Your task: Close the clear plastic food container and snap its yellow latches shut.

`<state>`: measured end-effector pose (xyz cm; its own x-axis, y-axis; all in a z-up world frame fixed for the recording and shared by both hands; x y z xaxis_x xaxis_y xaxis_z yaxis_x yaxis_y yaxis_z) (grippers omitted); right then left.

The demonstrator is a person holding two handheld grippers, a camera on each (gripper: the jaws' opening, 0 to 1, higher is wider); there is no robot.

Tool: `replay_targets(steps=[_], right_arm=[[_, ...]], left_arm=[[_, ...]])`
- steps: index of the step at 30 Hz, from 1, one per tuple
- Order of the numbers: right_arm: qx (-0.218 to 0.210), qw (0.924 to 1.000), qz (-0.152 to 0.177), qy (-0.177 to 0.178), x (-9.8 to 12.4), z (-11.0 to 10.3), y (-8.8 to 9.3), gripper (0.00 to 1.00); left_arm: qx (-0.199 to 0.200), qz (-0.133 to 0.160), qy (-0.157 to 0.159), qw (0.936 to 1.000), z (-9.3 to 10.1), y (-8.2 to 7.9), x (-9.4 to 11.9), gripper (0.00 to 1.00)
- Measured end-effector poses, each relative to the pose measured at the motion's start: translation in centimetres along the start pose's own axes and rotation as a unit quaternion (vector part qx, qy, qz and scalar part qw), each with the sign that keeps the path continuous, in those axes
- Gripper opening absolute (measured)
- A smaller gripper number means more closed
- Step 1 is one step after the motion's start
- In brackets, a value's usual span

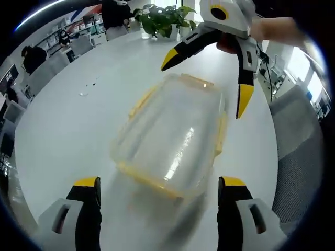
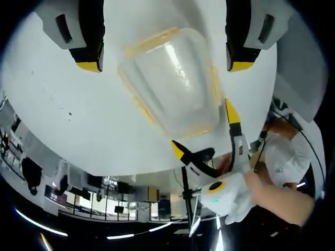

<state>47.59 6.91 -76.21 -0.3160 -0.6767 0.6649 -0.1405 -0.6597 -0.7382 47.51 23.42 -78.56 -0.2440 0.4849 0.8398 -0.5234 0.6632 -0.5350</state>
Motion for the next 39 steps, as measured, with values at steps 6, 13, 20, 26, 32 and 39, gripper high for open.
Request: replay_targets(steps=[6,13,20,26,32,39], right_arm=[[-0.018,0.9997,0.013,0.012,0.5,-0.4,0.2,0.98],[-0.04,0.9982,0.034,0.027,1.4,-0.8,0.3,0.97],[-0.067,0.9951,0.058,0.043,2.1,-1.3,0.2,0.97],[-0.088,0.9917,0.074,0.058,2.9,-1.8,0.2,0.97],[-0.114,0.987,0.09,0.07,3.6,-2.7,0.3,0.97],[-0.126,0.9833,0.1,0.085,4.4,-3.3,0.5,0.97]], left_arm=[[0.013,0.019,-0.011,0.9997,-0.1,0.2,0.4,0.93],[0.044,0.043,-0.021,0.9979,-0.1,0.5,1.3,0.93],[0.055,0.062,-0.03,0.9961,0.2,0.9,1.8,0.93],[0.072,0.075,-0.032,0.9941,0.9,1.6,2.5,0.92],[0.104,0.098,-0.035,0.9891,1.2,2.2,3.3,0.92],[0.115,0.116,-0.043,0.9857,1.7,2.9,4.0,0.92]])
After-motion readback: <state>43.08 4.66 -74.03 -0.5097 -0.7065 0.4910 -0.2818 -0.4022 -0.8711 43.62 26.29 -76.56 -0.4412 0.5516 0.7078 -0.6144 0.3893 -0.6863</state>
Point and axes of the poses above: the point that each gripper's makers call its tool centre point, and the gripper's own axes: x roughly backward along the fingers, z roughly to its right, y roughly out of its underside, the point moved 4 cm from there along x, roughly backward along the fingers, and after that the axes turned 12 degrees about x, right-handed, at the moved point
